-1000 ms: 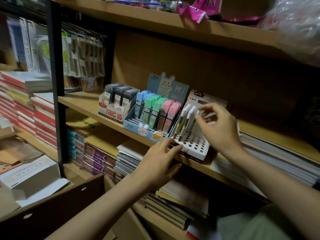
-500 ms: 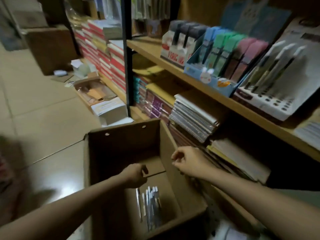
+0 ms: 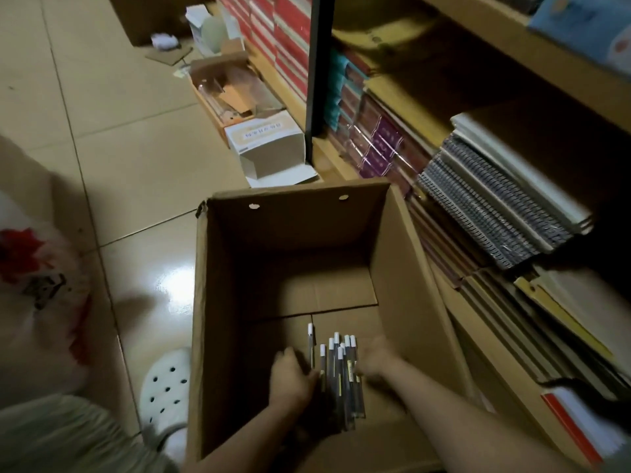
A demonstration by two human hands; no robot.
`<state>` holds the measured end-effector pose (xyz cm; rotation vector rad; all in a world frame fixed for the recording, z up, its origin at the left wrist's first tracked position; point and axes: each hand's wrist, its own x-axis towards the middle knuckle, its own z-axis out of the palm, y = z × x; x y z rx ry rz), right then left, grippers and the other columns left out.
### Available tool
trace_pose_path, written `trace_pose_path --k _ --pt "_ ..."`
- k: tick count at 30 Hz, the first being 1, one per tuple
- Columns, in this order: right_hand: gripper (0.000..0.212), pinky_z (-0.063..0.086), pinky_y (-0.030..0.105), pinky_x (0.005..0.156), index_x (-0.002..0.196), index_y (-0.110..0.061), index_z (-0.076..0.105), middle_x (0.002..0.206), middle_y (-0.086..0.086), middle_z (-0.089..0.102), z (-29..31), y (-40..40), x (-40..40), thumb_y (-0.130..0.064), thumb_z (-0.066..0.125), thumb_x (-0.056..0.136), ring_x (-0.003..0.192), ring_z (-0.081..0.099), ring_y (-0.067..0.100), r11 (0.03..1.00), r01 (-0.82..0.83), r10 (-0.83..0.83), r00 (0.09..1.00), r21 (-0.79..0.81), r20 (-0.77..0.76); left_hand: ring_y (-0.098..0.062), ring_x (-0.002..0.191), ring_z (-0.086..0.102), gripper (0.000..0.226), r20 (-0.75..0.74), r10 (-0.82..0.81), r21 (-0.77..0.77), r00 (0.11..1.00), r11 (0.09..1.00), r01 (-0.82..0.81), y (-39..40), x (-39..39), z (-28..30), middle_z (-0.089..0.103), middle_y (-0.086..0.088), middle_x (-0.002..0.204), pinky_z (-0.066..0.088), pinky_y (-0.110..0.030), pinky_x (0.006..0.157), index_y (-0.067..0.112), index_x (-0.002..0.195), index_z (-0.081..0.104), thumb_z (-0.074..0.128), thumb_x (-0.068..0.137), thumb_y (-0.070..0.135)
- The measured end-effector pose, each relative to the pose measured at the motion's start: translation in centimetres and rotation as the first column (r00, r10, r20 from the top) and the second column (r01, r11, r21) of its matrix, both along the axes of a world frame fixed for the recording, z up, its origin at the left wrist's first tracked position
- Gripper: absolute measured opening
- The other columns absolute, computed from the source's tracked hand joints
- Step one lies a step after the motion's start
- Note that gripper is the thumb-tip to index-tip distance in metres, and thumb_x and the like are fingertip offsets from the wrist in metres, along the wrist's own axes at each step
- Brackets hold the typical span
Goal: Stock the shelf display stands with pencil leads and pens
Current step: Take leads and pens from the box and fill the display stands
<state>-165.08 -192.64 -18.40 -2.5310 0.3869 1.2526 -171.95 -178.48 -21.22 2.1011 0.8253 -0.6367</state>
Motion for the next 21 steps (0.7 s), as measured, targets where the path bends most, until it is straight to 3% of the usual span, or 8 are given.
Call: trace_pose_path --k 3,5,7,11,15,17,19,21 --pt "0.026 0.047 0.023 0.066 0.102 -0.018 0.061 0.103 0.000 0.062 -1.6 0.7 -0.6 -0.022 0.076 0.081 0.094 0.060 0.018 0.995 0.098 -0.099 0.995 0.029 0.025 -0.016 0.114 0.056 0.042 0.069 -0.019 -0.014 0.997 1.000 0.020 -0.5 0.1 -0.4 0.056 0.000 0.122 0.048 -0.031 0.099 0.018 0.119 0.054 0.074 0.083 0.022" --pt "0.047 0.052 0.029 0.076 0.111 -0.019 0.059 0.109 0.001 0.063 -2.2 1.3 -0.7 -0.027 0.084 0.073 0.099 0.062 0.020 0.989 0.143 -0.145 0.988 0.046 0.054 -0.015 0.107 0.060 0.039 0.092 -0.034 -0.050 0.995 0.998 0.039 -0.9 0.3 -0.7 0.061 0.000 0.116 0.051 -0.033 0.095 0.018 0.113 0.056 0.076 0.080 0.019" --pt "0.053 0.054 0.032 0.079 0.114 -0.020 0.057 0.112 0.001 0.064 -2.4 1.7 -0.9 -0.030 0.085 0.071 0.097 0.062 0.020 0.988 0.152 -0.153 0.985 0.022 0.080 -0.013 0.101 0.063 0.039 0.086 -0.028 -0.086 0.996 0.996 0.036 -1.2 0.5 -0.8 0.065 0.001 0.108 0.055 -0.032 0.089 0.019 0.109 0.054 0.078 0.078 0.018" --pt "0.039 0.056 0.036 0.082 0.105 -0.023 0.062 0.105 -0.002 0.068 -2.8 1.5 -1.2 -0.030 0.083 0.073 0.094 0.065 0.020 0.985 0.165 -0.170 0.982 0.060 0.089 -0.009 0.093 0.065 0.036 0.060 0.004 -0.120 0.998 0.993 0.003 -1.9 0.7 -1.0 0.066 0.006 0.099 0.058 -0.030 0.083 0.022 0.105 0.055 0.078 0.078 0.016" --pt "0.026 0.058 0.038 0.081 0.095 -0.017 0.066 0.093 0.002 0.069 -3.3 0.9 -0.9 -0.026 0.082 0.077 0.092 0.069 0.025 0.974 0.190 -0.197 0.979 0.121 0.047 -0.001 0.078 0.060 0.028 0.056 0.023 -0.111 0.998 0.994 -0.016 -2.1 1.3 -1.3 0.062 0.011 0.085 0.052 -0.017 0.073 0.028 0.087 0.055 0.080 0.077 0.019" --pt "0.019 0.057 0.034 0.079 0.084 -0.020 0.064 0.091 0.003 0.069 -3.5 0.7 -0.5 -0.024 0.082 0.077 0.091 0.069 0.024 0.967 0.217 -0.228 0.971 0.133 0.071 -0.004 0.077 0.061 0.027 0.068 0.026 -0.108 0.997 0.994 -0.019 -2.3 1.8 -1.4 0.060 0.013 0.080 0.051 -0.019 0.072 0.029 0.082 0.054 0.079 0.078 0.019" --pt "0.021 0.052 0.027 0.076 0.090 -0.019 0.067 0.096 0.004 0.072 -3.5 0.5 -0.1 -0.021 0.082 0.076 0.090 0.067 0.020 0.953 0.266 -0.284 0.951 0.143 0.124 -0.008 0.082 0.064 0.024 0.087 0.034 -0.105 0.996 0.994 -0.025 -2.5 2.4 -1.3 0.062 0.011 0.083 0.053 -0.022 0.075 0.028 0.083 0.057 0.077 0.080 0.015" --pt "0.036 0.049 0.025 0.082 0.107 -0.013 0.067 0.103 0.006 0.072 -3.7 0.3 0.5 -0.019 0.083 0.075 0.098 0.065 0.020 0.942 0.301 -0.325 0.930 0.150 0.171 -0.010 0.085 0.065 0.021 0.119 0.046 -0.111 0.992 0.993 -0.033 -2.7 3.0 -1.5 0.065 0.006 0.088 0.055 -0.027 0.080 0.023 0.091 0.062 0.075 0.080 0.010"
